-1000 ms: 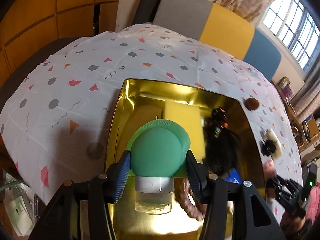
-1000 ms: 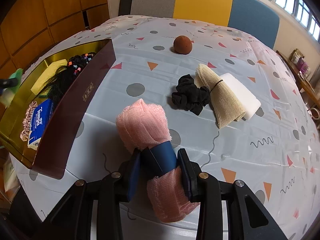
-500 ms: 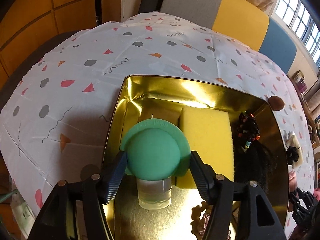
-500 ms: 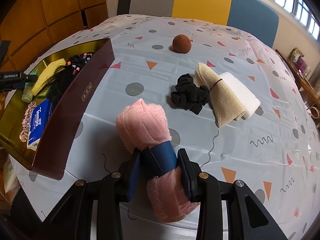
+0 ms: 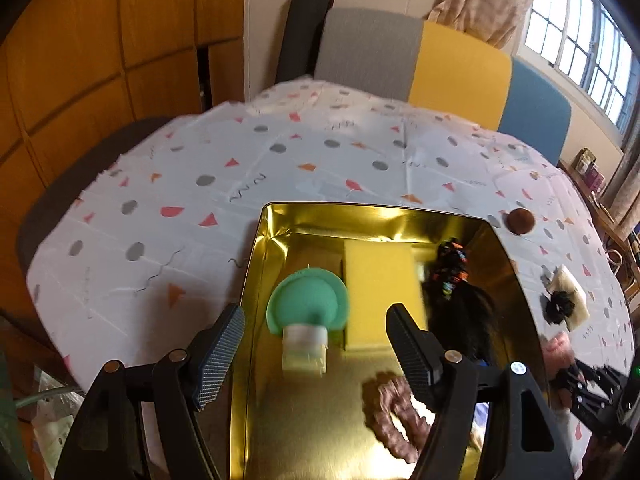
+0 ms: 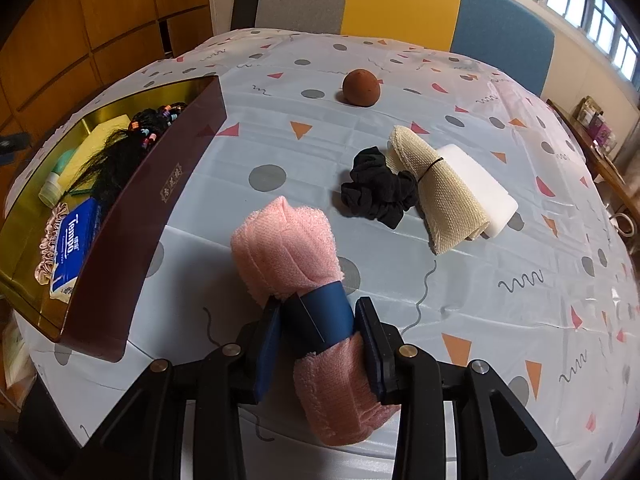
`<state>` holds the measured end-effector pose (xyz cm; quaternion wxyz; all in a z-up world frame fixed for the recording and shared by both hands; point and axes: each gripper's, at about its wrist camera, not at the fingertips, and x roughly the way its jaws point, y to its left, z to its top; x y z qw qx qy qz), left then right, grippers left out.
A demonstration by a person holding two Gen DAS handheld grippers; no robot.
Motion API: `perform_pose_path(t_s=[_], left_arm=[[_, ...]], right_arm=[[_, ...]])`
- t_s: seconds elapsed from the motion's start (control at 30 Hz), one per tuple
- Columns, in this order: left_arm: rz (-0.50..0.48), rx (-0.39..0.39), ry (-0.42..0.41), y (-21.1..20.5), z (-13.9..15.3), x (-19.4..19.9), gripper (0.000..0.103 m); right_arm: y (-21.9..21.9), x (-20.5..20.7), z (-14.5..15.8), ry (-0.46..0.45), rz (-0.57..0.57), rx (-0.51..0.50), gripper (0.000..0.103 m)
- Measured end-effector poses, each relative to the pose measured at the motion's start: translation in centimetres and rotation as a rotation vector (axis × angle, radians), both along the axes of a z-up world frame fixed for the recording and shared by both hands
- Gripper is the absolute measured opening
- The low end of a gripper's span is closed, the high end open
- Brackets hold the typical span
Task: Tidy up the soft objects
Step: 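Lower the green bottle into the gold tray with the left tool and release, then carry the pink towel roll with the right tool into the tray and release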
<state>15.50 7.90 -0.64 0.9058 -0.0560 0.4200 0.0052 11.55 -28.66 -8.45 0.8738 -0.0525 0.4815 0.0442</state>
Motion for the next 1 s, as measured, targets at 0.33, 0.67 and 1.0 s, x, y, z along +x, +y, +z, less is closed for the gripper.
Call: perform_pose_path(t_s=[0.33, 0.67, 1.0], left_arm=[[-0.037, 0.004, -0.055, -1.3, 1.2, -6.3, 0.075], [-0.039, -0.001, -0.043, -1.2, 0.8, -8.3, 0.075], [-0.029, -0.005, -0.038, -0.7, 0.6, -8.7, 0.075]], right_arm=[[0.3, -0.1, 0.3, -0.004, -0.036, -0.011, 0.037], [0.4, 0.3, 2.0, -0.021, -0.071, 0.030, 0.036], [3.7, 0.7, 6.1, -0.111, 0.002, 0.071, 0.036]])
